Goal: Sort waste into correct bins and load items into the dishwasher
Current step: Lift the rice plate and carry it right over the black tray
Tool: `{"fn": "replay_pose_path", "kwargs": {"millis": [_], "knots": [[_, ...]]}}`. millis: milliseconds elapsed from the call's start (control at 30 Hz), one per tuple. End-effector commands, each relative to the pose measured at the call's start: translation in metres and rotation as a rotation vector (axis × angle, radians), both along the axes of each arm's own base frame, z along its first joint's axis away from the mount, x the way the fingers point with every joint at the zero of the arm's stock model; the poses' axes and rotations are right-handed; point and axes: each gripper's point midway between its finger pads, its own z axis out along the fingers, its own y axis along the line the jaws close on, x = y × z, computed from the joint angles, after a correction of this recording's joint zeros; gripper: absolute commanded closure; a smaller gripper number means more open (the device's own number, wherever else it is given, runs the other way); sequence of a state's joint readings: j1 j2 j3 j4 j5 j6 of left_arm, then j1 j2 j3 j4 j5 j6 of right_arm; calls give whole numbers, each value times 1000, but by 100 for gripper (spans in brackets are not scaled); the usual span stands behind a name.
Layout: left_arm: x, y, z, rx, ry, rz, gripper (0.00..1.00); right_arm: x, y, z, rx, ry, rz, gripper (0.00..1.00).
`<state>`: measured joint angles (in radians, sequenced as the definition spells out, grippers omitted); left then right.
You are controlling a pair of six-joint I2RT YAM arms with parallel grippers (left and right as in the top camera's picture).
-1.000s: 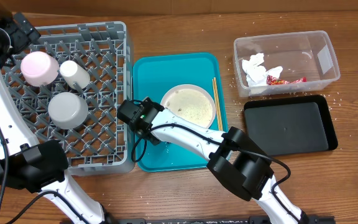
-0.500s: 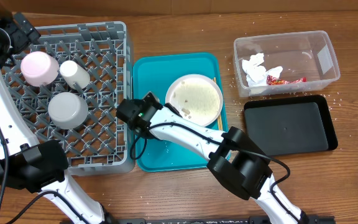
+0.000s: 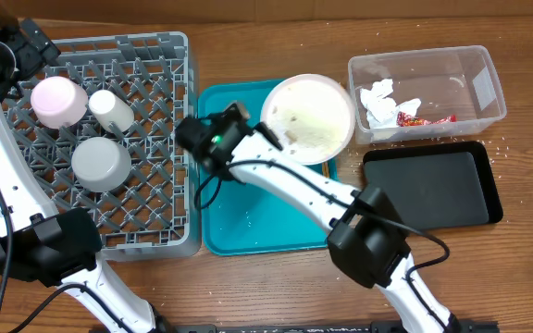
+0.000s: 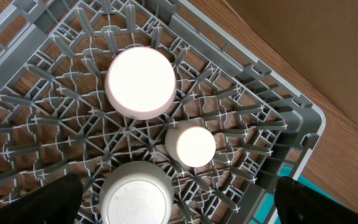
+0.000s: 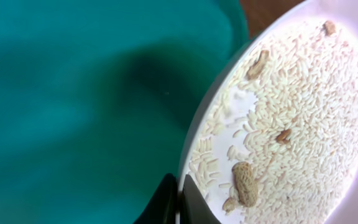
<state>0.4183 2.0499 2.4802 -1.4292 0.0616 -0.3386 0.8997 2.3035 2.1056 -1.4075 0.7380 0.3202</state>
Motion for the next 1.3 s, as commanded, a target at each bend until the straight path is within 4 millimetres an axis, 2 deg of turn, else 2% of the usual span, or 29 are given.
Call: {"fn": "replay_pose_path", "kwargs": {"millis": [0,300,500,667,833,1067,1267], "knots": [[3,-7,0,-13,-3,-10,0,27,-27,31,69,-148,-187,96],[3,-7,0,-13,-3,-10,0,58,-105,86,310,-282,-604,96],[3,-7,0,-13,-3,-10,0,70,-162,106,493,-323,-862,96],[3,-7,0,-13,-3,-10,0,72,-208,108,561,-347,-1061,96],[3,-7,0,-13,-3,-10,0,64,-249,102,584,-374,-1287,96],[3,-7,0,-13,-3,-10,0,63,-278,93,687,-337,-1477,97],[3,-7,0,-13,-3,-10,0,63,-298,91,716,-341,-1555,97]]}}
